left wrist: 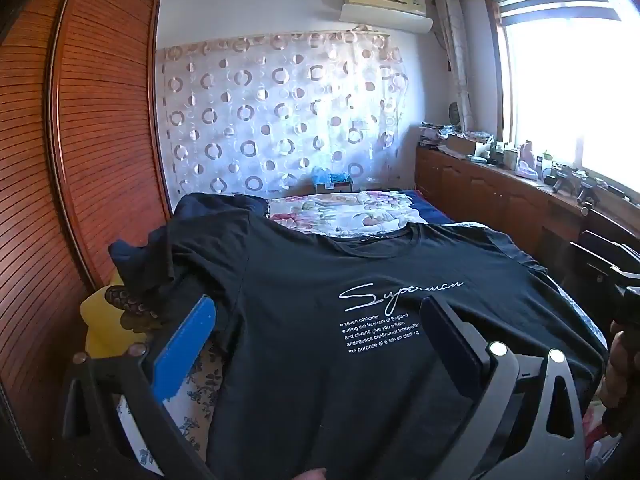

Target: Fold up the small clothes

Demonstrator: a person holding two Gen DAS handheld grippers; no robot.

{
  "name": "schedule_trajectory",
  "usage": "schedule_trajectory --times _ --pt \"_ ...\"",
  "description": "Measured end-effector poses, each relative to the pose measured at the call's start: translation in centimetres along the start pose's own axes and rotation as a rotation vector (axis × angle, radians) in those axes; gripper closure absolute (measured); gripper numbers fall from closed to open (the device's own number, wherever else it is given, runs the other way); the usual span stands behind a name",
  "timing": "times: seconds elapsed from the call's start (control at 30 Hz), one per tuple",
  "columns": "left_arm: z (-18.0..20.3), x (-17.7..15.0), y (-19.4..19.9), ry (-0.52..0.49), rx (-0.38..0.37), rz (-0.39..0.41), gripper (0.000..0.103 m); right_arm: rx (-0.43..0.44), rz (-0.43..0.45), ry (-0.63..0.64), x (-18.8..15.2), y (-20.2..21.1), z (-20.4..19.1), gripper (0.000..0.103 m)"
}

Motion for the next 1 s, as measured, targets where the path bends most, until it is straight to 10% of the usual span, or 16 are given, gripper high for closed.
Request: schedule_trajectory --times 1.0 --pt "0.1 0.9 1.2 0.018 -0.001 0.018 0.000 -0.001 0.005 0.014 0.3 0.2 -0.5 0.000"
Point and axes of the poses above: each gripper's, at about its wrist camera, not at the fingertips, and y roughly against the way its jaws point, z to its right, x to its top, the point moved 7 cm from there along -y, roughly the way its jaws point, and after that the axes turned 15 degrees about y, right-handed, at the moved point
